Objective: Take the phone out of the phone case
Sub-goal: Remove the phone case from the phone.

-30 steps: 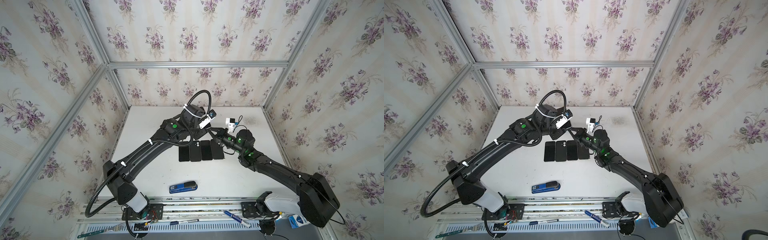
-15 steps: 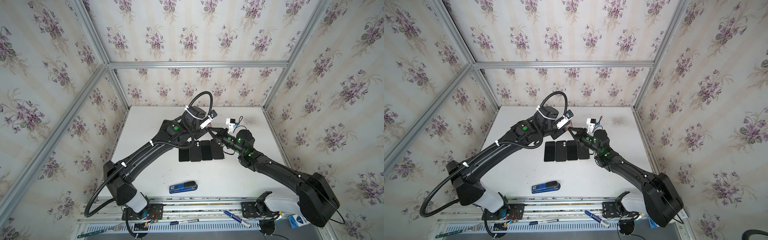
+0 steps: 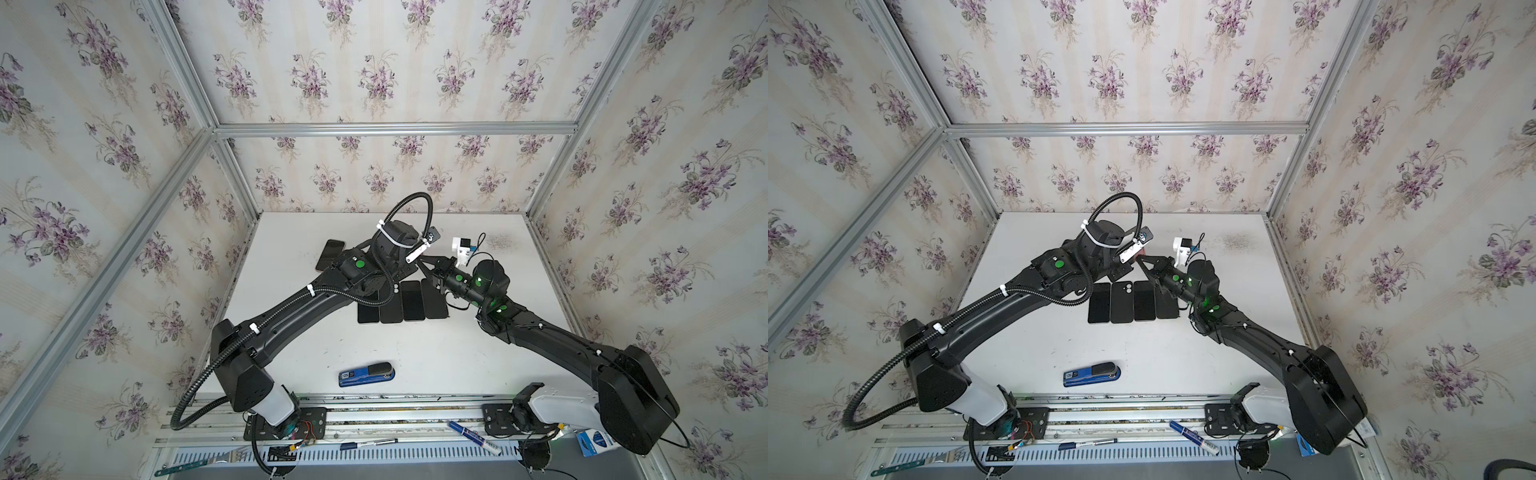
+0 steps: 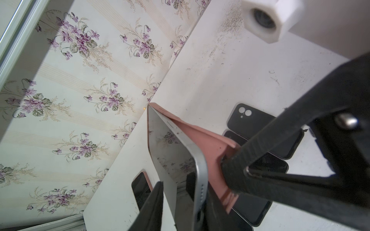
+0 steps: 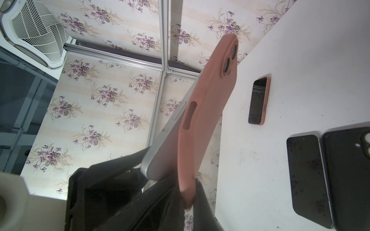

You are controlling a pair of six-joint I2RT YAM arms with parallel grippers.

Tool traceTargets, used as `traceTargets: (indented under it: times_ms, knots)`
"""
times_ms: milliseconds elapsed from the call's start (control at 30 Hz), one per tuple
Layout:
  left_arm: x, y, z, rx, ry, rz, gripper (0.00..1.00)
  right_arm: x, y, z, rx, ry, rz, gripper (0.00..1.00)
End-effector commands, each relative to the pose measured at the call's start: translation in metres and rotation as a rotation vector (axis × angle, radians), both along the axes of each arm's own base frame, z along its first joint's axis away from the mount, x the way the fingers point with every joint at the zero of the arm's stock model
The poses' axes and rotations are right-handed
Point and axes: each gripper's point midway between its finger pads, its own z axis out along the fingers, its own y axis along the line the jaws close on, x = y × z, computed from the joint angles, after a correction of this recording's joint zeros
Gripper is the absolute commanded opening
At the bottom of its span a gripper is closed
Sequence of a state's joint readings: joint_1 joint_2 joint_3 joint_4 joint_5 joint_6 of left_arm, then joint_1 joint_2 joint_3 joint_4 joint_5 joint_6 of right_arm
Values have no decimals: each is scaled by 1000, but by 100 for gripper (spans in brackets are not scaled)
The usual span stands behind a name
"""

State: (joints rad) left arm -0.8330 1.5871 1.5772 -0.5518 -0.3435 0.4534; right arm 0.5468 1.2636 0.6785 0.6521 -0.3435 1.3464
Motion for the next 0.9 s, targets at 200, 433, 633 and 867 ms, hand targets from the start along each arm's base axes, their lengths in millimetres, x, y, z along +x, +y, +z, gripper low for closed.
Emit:
traceTargets:
  times_ms: [200, 433, 633, 867]
  knots:
    - [4, -6, 14, -42, -64, -11, 20, -4, 3, 21, 46, -72, 27, 0]
    - [3, -9, 21, -64, -78, -24, 10, -3, 4, 11, 29, -16, 28, 0]
    - [3, -10, 31, -93, -94, -22, 3, -5, -1, -9, -26, 74, 10, 0]
    - [3, -9, 35, -117, -101, -14, 0, -9, -10, -32, -62, 155, -26, 0]
